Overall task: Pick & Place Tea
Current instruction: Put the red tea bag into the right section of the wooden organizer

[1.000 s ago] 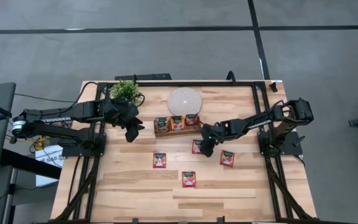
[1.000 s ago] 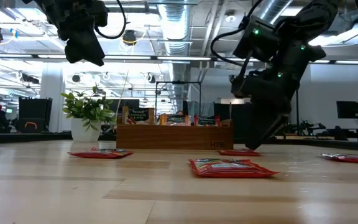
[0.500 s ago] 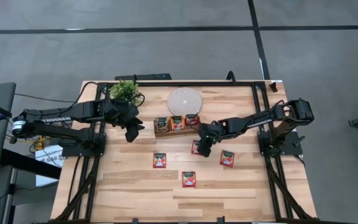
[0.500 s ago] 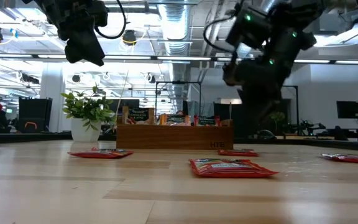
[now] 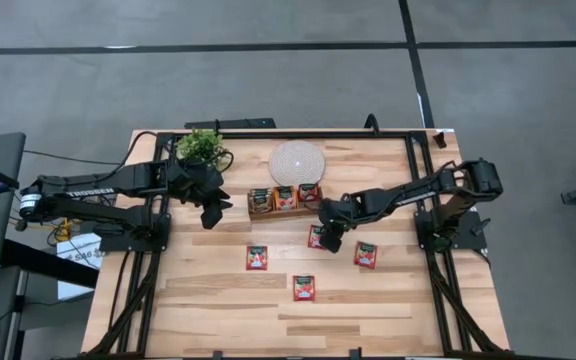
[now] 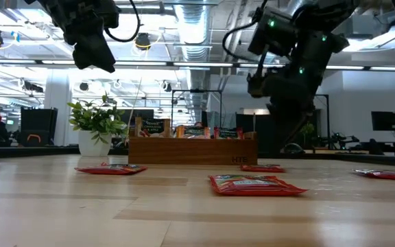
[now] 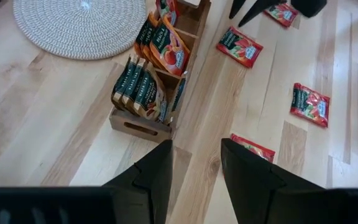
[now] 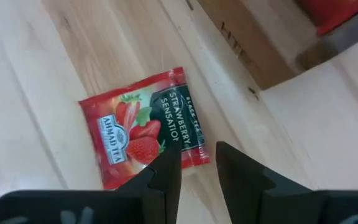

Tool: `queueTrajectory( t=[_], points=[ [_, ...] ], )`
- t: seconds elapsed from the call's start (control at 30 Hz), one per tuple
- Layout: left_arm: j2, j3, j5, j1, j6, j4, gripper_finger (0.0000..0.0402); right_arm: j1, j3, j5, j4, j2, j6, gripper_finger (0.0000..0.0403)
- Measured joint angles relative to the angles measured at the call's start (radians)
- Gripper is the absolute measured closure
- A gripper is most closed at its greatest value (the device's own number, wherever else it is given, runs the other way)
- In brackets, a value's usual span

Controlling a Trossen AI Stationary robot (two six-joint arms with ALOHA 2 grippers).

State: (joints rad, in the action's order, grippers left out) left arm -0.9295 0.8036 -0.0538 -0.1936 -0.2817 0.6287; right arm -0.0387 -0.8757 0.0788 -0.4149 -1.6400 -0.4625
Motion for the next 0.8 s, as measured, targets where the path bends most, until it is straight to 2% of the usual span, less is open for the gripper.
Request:
queueTrajectory(
  t=[0.3, 0.57, 0.8],
  points=[
    [0.000, 0.000, -0.014, 0.001, -0.001, -0.003, 0.0273, 0.000, -0.007, -0.031, 0.027, -0.117, 0.011, 0.0310],
    [0.000, 0.000, -0.022, 0.014, -0.002, -0.004, 0.0273, 0.002, -0.014, -0.039, 0.020, -0.126, 0.018, 0.0313],
    [0.000, 0.000, -0.022, 0.025, -0.005, -0.003, 0.0273, 0.002, -0.013, -0.037, 0.005, -0.128, 0.011, 0.0362]
  ],
)
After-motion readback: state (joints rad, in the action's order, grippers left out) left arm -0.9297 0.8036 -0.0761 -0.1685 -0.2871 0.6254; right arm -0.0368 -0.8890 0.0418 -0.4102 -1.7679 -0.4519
